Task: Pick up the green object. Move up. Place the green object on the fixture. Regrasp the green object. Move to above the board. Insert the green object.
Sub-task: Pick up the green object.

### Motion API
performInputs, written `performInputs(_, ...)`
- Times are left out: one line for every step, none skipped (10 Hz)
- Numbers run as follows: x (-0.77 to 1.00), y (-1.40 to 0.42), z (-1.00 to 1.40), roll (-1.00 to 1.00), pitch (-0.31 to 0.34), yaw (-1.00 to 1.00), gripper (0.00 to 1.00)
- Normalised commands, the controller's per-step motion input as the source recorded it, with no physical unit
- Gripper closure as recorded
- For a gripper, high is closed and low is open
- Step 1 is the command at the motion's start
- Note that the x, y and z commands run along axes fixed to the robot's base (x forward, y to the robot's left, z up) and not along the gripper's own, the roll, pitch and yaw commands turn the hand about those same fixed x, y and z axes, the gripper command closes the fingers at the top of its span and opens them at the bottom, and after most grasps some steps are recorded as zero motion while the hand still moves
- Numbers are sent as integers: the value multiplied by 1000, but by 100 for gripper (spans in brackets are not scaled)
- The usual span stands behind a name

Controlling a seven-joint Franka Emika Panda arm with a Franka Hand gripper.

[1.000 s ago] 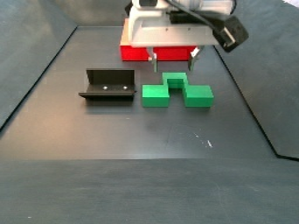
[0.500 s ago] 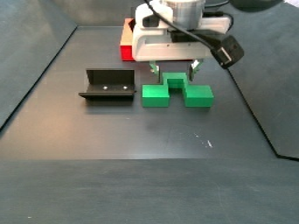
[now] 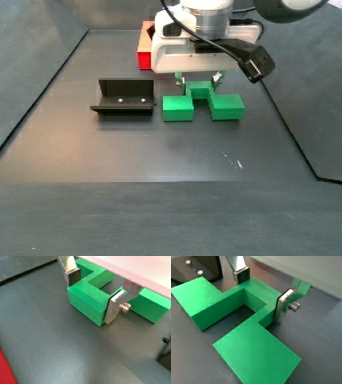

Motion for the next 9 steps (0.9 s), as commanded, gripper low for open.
performInputs(0, 0, 0, 0, 0, 0, 100)
performInputs(0, 0, 0, 0, 0, 0, 100)
performInputs(0, 0, 0, 0, 0, 0, 100)
performInputs(0, 0, 0, 0, 0, 0, 100)
performInputs(0, 0, 0, 0, 0, 0, 100)
performInputs(0, 0, 0, 0, 0, 0, 100)
performInputs(0, 0, 0, 0, 0, 0, 100)
performInputs(0, 0, 0, 0, 0, 0, 100)
performInputs(0, 0, 0, 0, 0, 0, 100)
